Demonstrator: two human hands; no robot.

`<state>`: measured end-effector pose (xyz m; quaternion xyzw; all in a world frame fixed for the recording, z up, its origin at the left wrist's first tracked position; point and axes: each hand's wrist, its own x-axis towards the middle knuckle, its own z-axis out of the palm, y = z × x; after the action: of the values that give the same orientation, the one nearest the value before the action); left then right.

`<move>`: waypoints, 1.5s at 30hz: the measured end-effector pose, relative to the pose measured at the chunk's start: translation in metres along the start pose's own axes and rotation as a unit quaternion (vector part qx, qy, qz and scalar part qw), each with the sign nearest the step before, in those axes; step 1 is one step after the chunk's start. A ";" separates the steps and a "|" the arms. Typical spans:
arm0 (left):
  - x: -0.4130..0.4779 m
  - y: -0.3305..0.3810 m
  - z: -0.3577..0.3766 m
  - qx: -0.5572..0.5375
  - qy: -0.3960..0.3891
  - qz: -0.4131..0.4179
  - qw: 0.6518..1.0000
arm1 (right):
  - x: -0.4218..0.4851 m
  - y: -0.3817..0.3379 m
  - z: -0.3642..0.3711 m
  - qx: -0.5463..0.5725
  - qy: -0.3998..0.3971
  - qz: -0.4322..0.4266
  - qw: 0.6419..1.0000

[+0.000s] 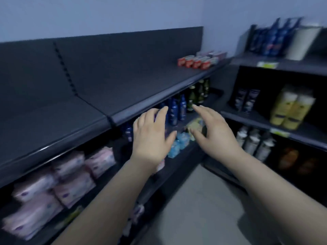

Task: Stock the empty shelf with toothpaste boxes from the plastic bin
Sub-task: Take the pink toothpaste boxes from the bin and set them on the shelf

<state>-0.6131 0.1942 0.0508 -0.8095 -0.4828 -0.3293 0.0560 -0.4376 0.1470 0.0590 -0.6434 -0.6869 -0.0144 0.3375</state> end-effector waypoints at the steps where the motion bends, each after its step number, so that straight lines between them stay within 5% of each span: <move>1: 0.004 0.020 0.012 -0.014 -0.012 0.016 1.000 | -0.009 0.017 -0.014 -0.013 0.006 0.020 1.000; 15: 0.076 0.252 0.159 -0.165 -0.106 0.236 0.952 | -0.101 0.212 -0.135 -0.134 0.109 0.279 0.945; 34: 0.067 0.515 0.315 -0.270 -0.302 0.502 0.764 | -0.248 0.355 -0.219 -0.231 0.207 0.608 0.730; 39: 0.053 0.571 0.335 -0.251 -0.351 0.483 0.762 | -0.281 0.397 -0.248 -0.239 0.194 0.629 0.714; 45: 0.034 0.634 0.357 -0.166 -0.381 0.431 0.801 | -0.307 0.456 -0.283 -0.250 0.129 0.655 0.701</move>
<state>0.0873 0.0307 -0.0622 -0.9912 -0.0039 -0.0117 -0.1314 0.0783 -0.1718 -0.0599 -0.9838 -0.0128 -0.0433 0.1736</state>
